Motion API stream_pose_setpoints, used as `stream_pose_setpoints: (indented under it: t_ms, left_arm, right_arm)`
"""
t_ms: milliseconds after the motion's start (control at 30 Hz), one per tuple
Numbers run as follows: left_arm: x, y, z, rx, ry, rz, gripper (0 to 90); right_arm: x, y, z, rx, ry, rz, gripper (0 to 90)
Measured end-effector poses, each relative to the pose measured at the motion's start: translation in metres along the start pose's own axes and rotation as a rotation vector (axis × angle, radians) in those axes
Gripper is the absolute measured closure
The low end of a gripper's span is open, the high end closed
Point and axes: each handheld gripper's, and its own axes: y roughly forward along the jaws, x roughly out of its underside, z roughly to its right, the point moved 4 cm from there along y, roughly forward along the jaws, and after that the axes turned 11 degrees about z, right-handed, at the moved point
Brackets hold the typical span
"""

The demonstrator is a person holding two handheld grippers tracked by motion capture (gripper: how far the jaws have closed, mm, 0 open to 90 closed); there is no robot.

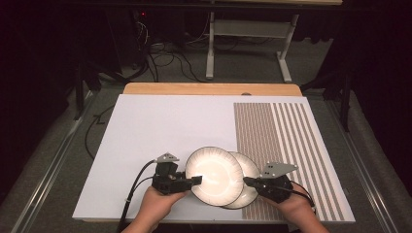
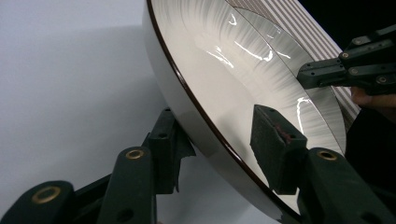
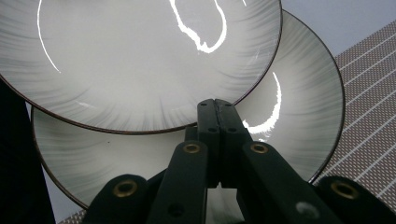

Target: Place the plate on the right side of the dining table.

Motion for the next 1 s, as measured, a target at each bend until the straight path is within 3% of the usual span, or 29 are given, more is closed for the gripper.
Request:
stream_pose_setpoints:
  t_ms: [267,567,767,1000]
  left_arm:
    - [-0.003,0.001,-0.001,-0.001,-0.035,0.000,61.2]
    - [-0.004,0.003,-0.003,-0.010,-0.046,0.004,66.4]
    - [-0.005,0.004,-0.006,-0.005,-0.085,0.024,69.1]
    - [-0.009,0.001,-0.008,0.015,-0.098,0.064,73.6]
  right_arm:
    - [-0.001,-0.001,0.000,0.006,0.000,0.011,90.0]
    - [-0.001,-0.006,0.001,0.015,-0.003,0.028,90.0]
    - [-0.002,-0.009,0.001,0.020,-0.011,0.036,90.0]
    - [-0.005,-0.013,0.000,0.027,-0.008,0.065,90.0]
